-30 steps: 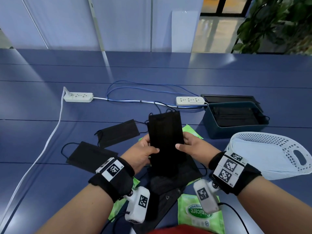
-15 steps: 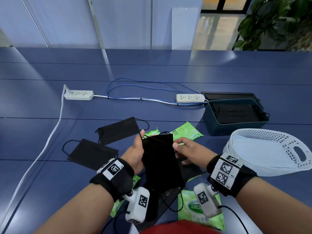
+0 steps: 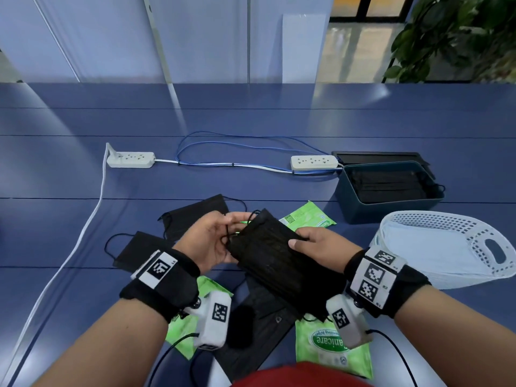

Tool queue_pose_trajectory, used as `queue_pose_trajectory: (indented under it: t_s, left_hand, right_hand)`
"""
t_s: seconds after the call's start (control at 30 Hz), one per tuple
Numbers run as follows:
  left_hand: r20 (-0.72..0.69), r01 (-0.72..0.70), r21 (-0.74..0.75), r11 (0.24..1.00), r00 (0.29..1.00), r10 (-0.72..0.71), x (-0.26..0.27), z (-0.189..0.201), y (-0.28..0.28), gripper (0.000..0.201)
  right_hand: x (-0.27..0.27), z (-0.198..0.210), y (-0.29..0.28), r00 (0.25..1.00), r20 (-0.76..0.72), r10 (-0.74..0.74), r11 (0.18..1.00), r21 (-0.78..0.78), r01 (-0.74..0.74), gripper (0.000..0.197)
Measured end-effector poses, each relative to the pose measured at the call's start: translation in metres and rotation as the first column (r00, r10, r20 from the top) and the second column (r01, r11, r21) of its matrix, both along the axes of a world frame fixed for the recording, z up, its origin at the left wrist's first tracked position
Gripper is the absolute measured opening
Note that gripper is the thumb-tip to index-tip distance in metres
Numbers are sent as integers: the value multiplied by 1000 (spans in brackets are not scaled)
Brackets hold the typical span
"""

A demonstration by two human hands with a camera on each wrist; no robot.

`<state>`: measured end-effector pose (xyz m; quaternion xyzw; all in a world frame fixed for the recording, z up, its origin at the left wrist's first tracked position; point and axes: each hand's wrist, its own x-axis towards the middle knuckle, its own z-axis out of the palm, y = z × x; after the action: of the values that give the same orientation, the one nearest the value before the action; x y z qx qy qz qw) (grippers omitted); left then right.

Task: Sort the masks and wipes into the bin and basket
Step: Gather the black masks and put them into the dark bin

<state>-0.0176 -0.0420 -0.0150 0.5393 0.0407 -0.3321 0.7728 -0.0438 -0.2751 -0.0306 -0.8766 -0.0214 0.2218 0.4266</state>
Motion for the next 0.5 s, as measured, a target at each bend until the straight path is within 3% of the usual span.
queue_pose_trajectory:
  t_s: [0.07,0.2,0.3,0.37,0.5]
  left_hand:
    - [79,32,159,987,996,-45,-3,-5,-5,23]
    - [214,26,352,936,971,-107,-8,-17,-14,17]
    - [264,-103,401,910,965,-7,-9,-21,-13,21]
    - [269,-168,379,910,961,65,-8,-19,-10,26]
    - [169,-168,176,970,976,139,-9,-3,-6,34]
  right_hand:
    - [-1,3,0,997,51,57,998,-32,-56,29]
    - [-5,5,5,986,75,150,984,-103,-142,21]
    - [-8,-1,2,983,44,176,975,-145,-168,25]
    - [-12,-4,-3,987,24,161,976,-150,-155,23]
    - [-15,-11,-11,992,-10,125,984,-125,-125,23]
